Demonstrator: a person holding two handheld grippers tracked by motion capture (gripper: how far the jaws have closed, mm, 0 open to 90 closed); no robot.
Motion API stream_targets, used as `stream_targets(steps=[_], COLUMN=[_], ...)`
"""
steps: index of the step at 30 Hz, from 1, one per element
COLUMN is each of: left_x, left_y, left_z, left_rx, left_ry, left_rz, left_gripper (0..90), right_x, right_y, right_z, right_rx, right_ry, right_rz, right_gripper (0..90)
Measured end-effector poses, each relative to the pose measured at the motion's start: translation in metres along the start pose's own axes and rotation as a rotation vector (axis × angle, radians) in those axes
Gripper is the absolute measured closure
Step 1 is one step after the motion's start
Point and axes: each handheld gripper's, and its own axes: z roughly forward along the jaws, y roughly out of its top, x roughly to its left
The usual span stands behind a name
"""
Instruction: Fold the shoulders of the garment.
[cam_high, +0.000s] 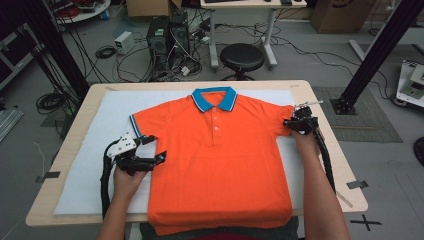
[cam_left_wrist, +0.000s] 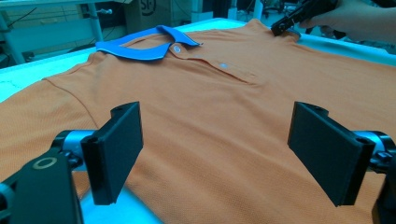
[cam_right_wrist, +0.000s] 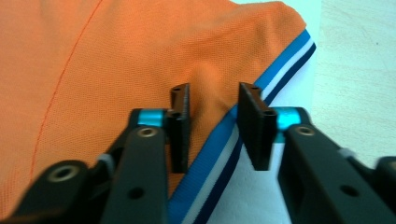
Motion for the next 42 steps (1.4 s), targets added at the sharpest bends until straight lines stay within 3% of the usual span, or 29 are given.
stream_targets(steps=[5, 10, 19, 25, 33, 38, 42], left_x=[0.000, 0.000, 0.000, 0.000, 0.000, 0.000, 0.000], left_y=[0.000, 0.000, 0.000, 0.000, 0.000, 0.000, 0.000], left_z=[0.000, 0.000, 0.001, 0.001, 0.001, 0.001, 0.001], left_rx=[0.003, 0.001, 0.006, 0.008, 0.006, 0.003, 0.005], left_ry=[0.001, 0.002, 0.005, 0.007, 0.006, 0.005, 0.005], left_rz=[0.006, 0.001, -0.003, 0.004, 0.002, -0.002, -0.001], left_gripper=[18.2, 18.2, 18.2, 18.2, 18.2, 18.2, 18.2], right_x=[0.005, 0.004, 0.020, 0.048, 0.092, 0.118, 0.132], right_y=[0.001, 0.002, 0.016, 0.028, 0.039, 0.036, 0.030], right_z=[0.000, -0.002, -0.030, -0.044, -0.044, -0.043, -0.048], right_rx=[0.001, -0.002, -0.080, -0.120, -0.125, -0.133, -0.163], right_ry=[-0.010, 0.003, -0.031, -0.041, -0.036, 0.011, 0.091], right_rz=[-0.026, -0.011, -0.111, -0.225, -0.360, -0.405, -0.416], right_gripper=[80.3, 84.8, 85.0, 85.0, 84.8, 83.2, 72.3])
